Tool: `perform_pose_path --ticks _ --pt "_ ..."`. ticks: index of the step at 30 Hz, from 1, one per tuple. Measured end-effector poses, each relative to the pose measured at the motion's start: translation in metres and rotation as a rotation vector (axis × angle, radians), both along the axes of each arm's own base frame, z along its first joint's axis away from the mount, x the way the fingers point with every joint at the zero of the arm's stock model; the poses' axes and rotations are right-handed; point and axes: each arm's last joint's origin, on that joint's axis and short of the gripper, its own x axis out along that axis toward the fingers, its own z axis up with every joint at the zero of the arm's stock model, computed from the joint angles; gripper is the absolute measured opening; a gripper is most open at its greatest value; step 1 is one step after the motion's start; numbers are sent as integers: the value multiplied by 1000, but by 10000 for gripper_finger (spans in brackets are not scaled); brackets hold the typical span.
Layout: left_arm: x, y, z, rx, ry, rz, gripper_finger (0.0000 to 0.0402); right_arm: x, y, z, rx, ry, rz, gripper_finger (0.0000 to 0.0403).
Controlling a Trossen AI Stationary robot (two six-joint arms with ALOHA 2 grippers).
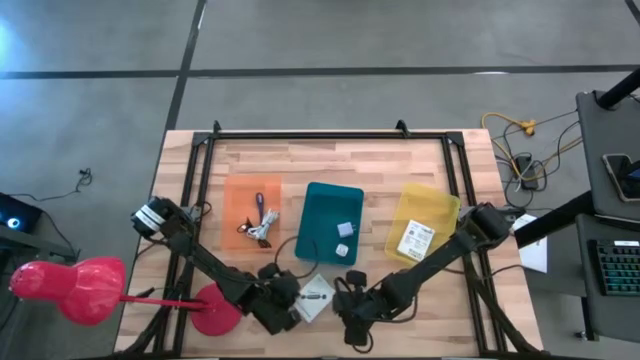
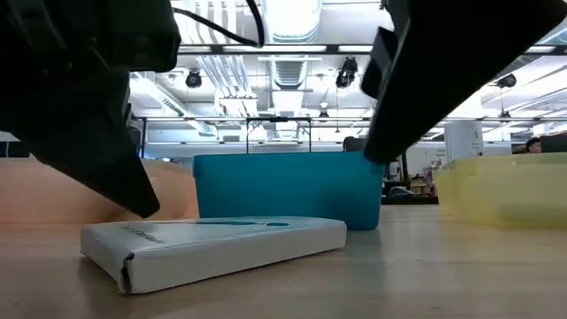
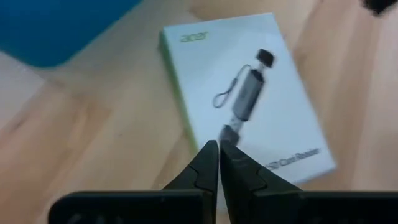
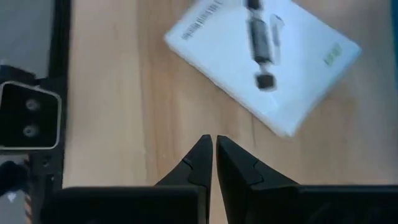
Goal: Pick and place items into bin
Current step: Put the card reader box into the yellow bin
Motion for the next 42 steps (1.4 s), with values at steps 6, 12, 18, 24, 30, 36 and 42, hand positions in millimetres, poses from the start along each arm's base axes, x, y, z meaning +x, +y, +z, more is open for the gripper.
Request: perform_pose_path --ticks 6,12,18,24,30,36,42 --pt "-4 6 -3 18 54 46 0 6 4 -20 -67 29 121 48" --pt "-4 7 -4 -1 63 37 0 18 5 -30 -142 9 153 100" --pt "-5 7 -10 -50 35 28 0 26 3 -29 -303 -45 210 127" --pt "-5 7 -14 -64 26 24 0 28 -2 -29 -499 -72 297 141" --pt "-5 7 -18 -59 37 25 0 22 2 -32 -580 -53 426 153" --pt "-2 5 -23 -74 27 22 0 13 13 -36 -618 -45 531 169" --pt "2 3 -24 -106 3 15 0 12 7 -42 -626 -28 523 177"
